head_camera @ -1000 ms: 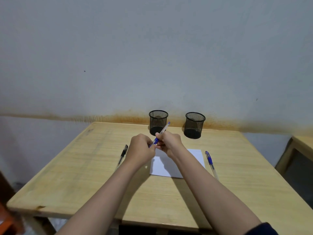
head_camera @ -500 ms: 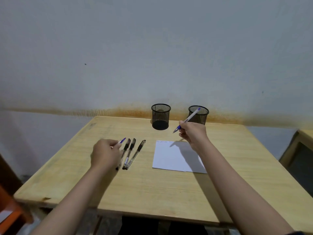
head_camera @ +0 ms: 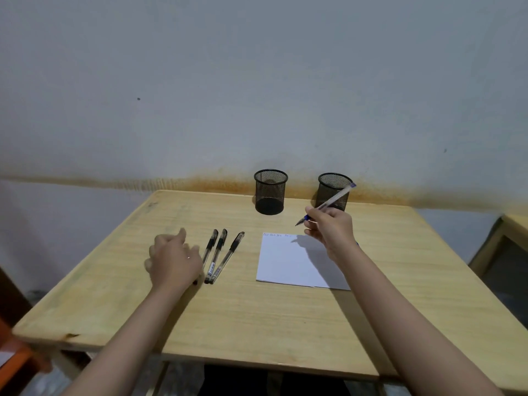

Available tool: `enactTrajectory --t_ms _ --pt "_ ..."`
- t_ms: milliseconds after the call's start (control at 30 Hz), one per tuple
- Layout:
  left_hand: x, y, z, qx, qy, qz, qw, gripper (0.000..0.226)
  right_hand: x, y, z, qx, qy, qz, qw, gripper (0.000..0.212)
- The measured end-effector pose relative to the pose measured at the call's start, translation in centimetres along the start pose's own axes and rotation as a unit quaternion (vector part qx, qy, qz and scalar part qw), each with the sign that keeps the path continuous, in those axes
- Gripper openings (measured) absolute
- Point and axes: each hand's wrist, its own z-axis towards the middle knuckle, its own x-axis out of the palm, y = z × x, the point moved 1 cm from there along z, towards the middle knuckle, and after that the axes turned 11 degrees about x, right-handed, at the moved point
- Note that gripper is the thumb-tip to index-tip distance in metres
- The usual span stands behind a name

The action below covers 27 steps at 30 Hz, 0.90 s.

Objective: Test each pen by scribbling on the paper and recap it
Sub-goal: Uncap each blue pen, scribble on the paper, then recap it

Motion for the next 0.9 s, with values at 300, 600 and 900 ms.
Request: enactTrajectory --t_ms 300,600,900 --pt "7.1 -9.2 -3.0 0.273 0.205 -0.064 0.938 0.056 0.0 -2.2 2.8 -0.069 -0.018 -0.107 0.992 0.013" --pt "10.3 -9.4 -3.5 0.307 0.27 0.063 0.91 0.06 0.6 -3.1 4.8 -0.108 -0.078 -0.187 0.973 0.021" --pt "10.8 -9.4 -3.5 0.314 0.281 0.077 0.904 0.059 0.6 -3.9 4.8 -0.141 -0.045 -0.195 0.97 0.029"
